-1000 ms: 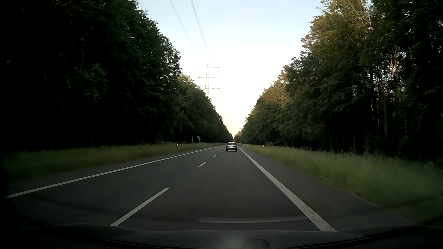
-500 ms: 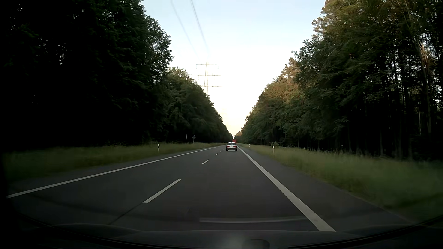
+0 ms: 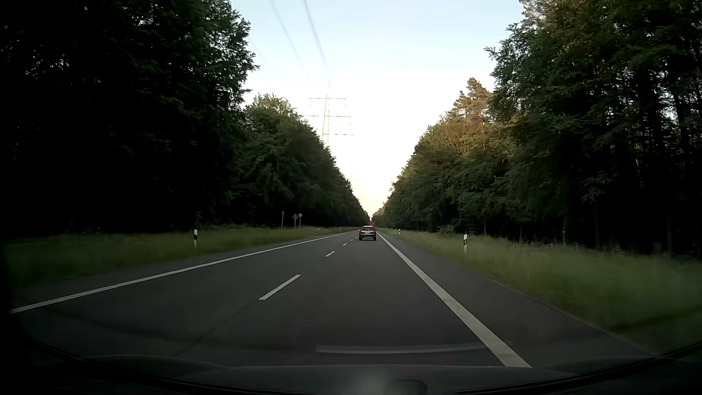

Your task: Follow the waypoints while adhering to traffic rules and regulations

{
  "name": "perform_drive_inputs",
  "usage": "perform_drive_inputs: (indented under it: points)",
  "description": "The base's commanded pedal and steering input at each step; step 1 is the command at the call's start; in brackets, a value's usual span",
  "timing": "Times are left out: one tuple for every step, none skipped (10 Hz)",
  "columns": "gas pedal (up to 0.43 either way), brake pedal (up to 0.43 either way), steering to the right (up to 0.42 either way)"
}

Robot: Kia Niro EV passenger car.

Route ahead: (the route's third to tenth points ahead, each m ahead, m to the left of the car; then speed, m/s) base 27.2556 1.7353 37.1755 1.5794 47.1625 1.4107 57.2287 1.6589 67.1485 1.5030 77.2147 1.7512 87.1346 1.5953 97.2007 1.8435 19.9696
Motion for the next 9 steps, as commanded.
perform_drive_inputs:
  points:
    - [0.079,0.018,0.001]
    - [0.079,0.018,0.001]
    - [0.079,0.018,0.001]
    - [0.079,0.018,0.001]
    - [0.079,0.018,0.001]
    - [0.079,0.024,0.001]
    - [0.079,0.018,0.001]
    - [0.079,0.018,0.001]
    - [0.079,0.024,0.001]
